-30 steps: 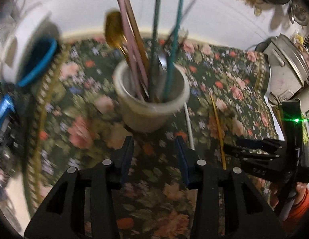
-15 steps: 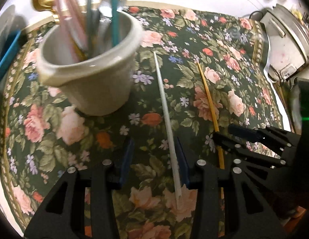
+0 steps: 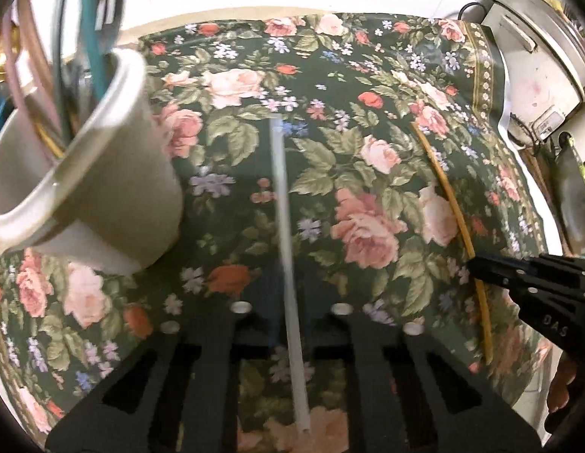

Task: Organize utensils
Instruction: 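Grasp the white stick with the left gripper while the right gripper grasps the yellow chopstick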

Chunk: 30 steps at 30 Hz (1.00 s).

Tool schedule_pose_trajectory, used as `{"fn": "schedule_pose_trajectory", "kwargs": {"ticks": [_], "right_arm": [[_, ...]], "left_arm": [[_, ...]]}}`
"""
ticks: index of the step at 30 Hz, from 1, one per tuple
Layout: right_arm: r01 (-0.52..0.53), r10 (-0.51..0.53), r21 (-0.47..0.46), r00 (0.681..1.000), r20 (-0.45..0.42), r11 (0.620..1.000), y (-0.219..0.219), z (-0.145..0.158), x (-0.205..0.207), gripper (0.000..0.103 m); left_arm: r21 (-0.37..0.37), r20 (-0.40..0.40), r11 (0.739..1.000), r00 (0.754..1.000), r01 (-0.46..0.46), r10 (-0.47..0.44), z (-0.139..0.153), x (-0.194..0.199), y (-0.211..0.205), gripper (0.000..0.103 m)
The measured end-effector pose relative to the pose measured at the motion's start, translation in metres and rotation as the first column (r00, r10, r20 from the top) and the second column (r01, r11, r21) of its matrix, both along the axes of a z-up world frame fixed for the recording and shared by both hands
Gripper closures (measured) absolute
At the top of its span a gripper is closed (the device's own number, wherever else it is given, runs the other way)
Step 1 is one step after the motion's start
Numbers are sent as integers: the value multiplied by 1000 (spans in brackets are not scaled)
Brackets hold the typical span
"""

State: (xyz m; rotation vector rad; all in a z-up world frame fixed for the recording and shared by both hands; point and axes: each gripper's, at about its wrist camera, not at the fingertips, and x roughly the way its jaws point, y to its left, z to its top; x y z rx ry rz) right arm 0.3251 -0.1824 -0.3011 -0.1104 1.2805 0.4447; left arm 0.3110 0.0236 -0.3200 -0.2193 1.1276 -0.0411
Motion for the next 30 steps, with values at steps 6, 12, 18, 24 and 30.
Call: {"fn": "schedule_pose_trajectory", "kwargs": {"ticks": [6, 12, 18, 24, 30], "right_arm": [[31, -30, 13, 999, -14, 999, -24, 6, 8, 97], [21, -20, 15, 999, -47, 1000, -39, 4, 16, 97], [14, -11, 42, 997, -76, 999, -47, 6, 32, 97], [-45, 47, 28, 996, -78, 999, -37, 8, 50, 93], [-100, 102, 25, 992, -76, 995, -27, 5, 58, 87]], "left_arm": [[-69, -16, 994, 996, 81, -82, 1, 0, -34, 99], [-78, -34, 980, 982, 185, -188, 2, -6, -81, 99], [-103, -59, 972, 974, 212, -219, 2, -9, -97, 99], [-76, -83, 978, 976, 193, -199, 2, 2, -100, 98], [-87, -94, 982, 980, 167, -175, 0, 20, -102, 90]]}}
